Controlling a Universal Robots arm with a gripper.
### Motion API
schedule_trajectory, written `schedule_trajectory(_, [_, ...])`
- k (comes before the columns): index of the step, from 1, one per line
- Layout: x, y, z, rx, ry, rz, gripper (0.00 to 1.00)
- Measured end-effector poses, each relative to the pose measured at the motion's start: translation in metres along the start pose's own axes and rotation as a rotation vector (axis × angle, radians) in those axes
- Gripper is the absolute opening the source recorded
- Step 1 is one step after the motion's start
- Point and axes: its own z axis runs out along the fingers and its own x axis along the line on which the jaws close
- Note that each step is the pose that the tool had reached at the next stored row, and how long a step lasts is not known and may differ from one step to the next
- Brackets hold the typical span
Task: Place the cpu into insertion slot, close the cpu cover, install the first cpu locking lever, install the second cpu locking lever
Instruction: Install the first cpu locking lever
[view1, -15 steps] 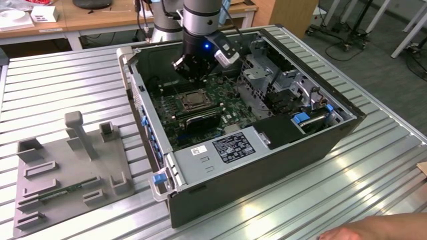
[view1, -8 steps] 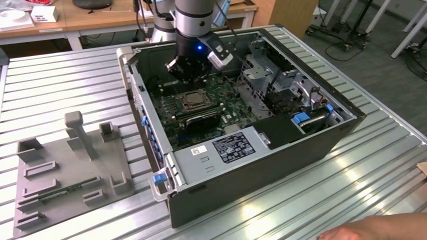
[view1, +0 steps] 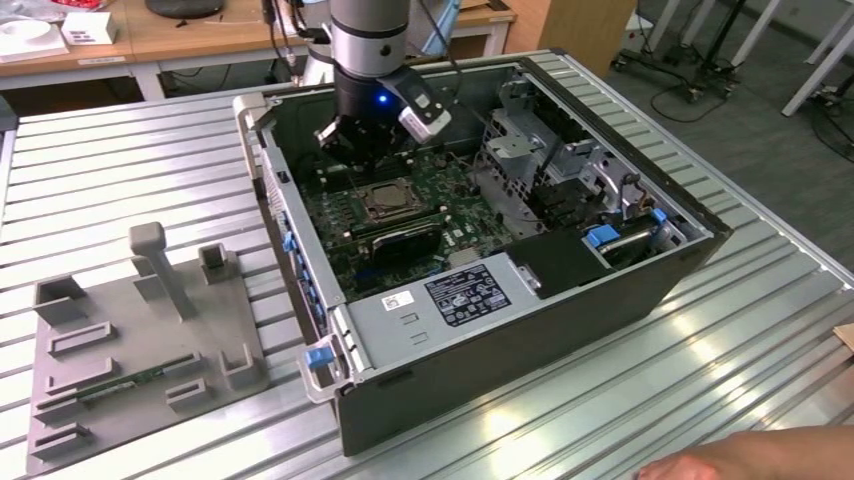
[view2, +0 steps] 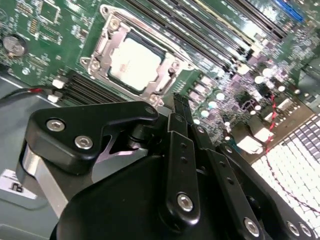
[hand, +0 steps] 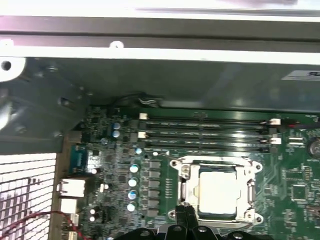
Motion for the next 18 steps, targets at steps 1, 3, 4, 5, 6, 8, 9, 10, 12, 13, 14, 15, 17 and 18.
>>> schedule_trajectory(1, [0.0023, -0.0001, -0.0001, 0.0000, -0.0011, 0.000, 0.10])
schedule_trajectory(3, [0.0070, -0.0002, -0.0003, 0.0001, -0.0036, 0.000, 0.10])
schedule_trajectory(4, [0.0097, -0.0003, -0.0003, 0.0000, -0.0046, 0.000, 0.10])
schedule_trajectory(5, [0.0124, -0.0003, -0.0004, -0.0001, -0.0054, -0.001, 0.10])
schedule_trajectory(6, [0.0152, -0.0004, -0.0005, -0.0001, -0.0062, -0.001, 0.10])
schedule_trajectory(8, [0.0196, -0.0004, -0.0007, -0.0001, -0.0073, -0.001, 0.10])
schedule_trajectory(9, [0.0210, -0.0005, -0.0007, -0.0001, -0.0078, -0.001, 0.10])
schedule_trajectory(10, [0.0219, -0.0005, -0.0007, -0.0003, -0.0080, -0.001, 0.10])
schedule_trajectory(12, [0.0237, -0.0005, -0.0008, -0.0043, -0.0082, -0.001, 0.10])
schedule_trajectory(13, [0.0249, -0.0004, -0.0009, -0.0093, -0.0082, 0.000, 0.10])
schedule_trajectory(14, [0.0260, -0.0004, -0.0009, -0.0146, -0.0085, 0.000, 0.10])
schedule_trajectory(15, [0.0273, -0.0003, -0.0009, -0.0190, -0.0086, 0.000, 0.10])
schedule_trajectory(17, [0.0293, -0.0003, -0.0010, -0.0261, -0.0089, 0.000, 0.10])
schedule_trajectory(18, [0.0297, -0.0003, -0.0010, -0.0313, -0.0091, 0.000, 0.10])
